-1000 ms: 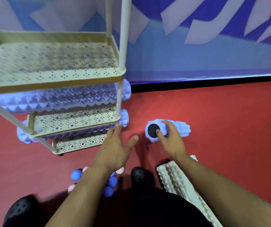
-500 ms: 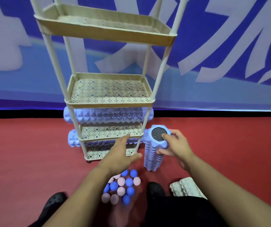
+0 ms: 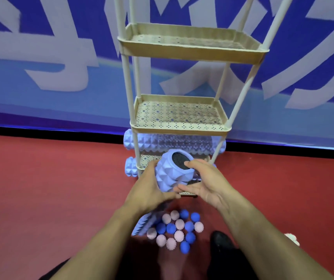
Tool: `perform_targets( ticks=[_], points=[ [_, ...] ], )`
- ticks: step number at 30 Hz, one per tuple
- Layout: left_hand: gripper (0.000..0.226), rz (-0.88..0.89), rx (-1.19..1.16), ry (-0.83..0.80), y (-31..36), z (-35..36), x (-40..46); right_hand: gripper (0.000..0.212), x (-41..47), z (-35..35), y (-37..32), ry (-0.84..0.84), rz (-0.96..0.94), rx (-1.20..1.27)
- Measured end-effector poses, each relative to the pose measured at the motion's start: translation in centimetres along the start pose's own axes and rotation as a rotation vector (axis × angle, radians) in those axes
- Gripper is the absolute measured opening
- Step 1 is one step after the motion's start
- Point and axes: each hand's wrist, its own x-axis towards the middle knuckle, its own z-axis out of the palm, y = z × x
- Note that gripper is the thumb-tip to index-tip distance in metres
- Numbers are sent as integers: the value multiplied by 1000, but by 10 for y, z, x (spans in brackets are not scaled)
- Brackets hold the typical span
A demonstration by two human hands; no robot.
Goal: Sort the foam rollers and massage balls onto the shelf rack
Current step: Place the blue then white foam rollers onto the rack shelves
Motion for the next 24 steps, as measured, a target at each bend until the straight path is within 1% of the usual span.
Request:
perform_targets(
  ticks=[3,6,8,10,12,13,14,16,17,19,21,24],
  points=[
    [77,93,49,-1,8,-14,-6,14,-4,9,3,-74,-1,-42],
    [67,66,71,6,10,-22,-7,17,-8,12,7,-148,-56,-52],
    [73,34,45,21,4,-24,-5,22,-9,13,8,-182,-77,-75],
    [82,3,-33,36,-3,-24,-3,30,-7,13,11,-209,-107,-138],
    [83,-17,-101,65,-5,-26,0,34,-4,10,14,-201,-149,-225],
    [75,-21,-134,83,-4,-27,2,37,0,8,17,-174,-170,-295],
    [63,-23,-172,105,-4,-29,4,45,3,6,20,-151,-188,-369],
    [38,-43,-271,148,-1,-34,6,66,10,1,30,-147,-201,-459],
    [35,-65,-337,168,0,-37,6,73,14,-2,36,-171,-192,-469],
    [44,-127,-491,180,0,-39,4,78,21,-10,47,-236,-190,-543],
    [52,-189,-615,161,-2,-37,3,79,25,-19,51,-286,-216,-712],
    [42,-252,-719,159,0,-35,1,84,25,-28,45,-297,-213,-924]
  ],
)
